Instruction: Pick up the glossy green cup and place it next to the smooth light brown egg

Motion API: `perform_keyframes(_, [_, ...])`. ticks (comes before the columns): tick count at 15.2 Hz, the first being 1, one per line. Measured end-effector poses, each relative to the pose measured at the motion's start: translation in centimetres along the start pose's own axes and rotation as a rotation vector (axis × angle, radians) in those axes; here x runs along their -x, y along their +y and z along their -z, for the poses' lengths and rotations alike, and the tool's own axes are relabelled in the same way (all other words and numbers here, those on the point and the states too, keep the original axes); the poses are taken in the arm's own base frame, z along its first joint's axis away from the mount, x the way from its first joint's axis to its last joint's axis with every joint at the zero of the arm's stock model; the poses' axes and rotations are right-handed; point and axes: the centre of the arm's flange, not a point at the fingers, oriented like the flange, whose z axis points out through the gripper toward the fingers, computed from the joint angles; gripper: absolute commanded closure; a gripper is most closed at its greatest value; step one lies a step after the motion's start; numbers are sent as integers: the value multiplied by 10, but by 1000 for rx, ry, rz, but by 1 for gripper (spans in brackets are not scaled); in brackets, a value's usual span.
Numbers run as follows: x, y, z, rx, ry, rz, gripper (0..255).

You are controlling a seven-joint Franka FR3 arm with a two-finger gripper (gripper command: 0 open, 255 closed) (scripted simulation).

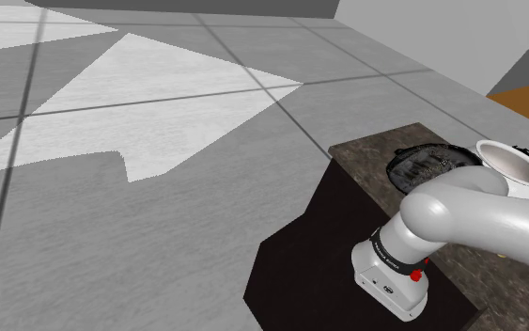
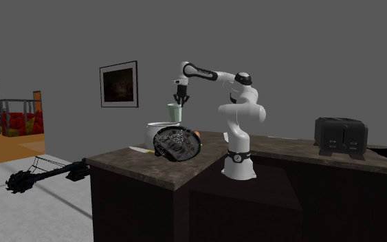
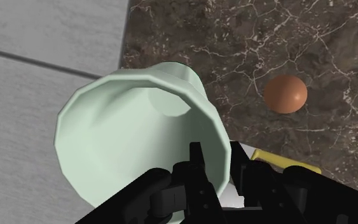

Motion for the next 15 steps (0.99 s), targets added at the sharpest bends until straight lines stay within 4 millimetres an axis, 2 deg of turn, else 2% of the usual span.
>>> perform_keyframes(15, [-2, -8, -78, 0, 0, 0, 255])
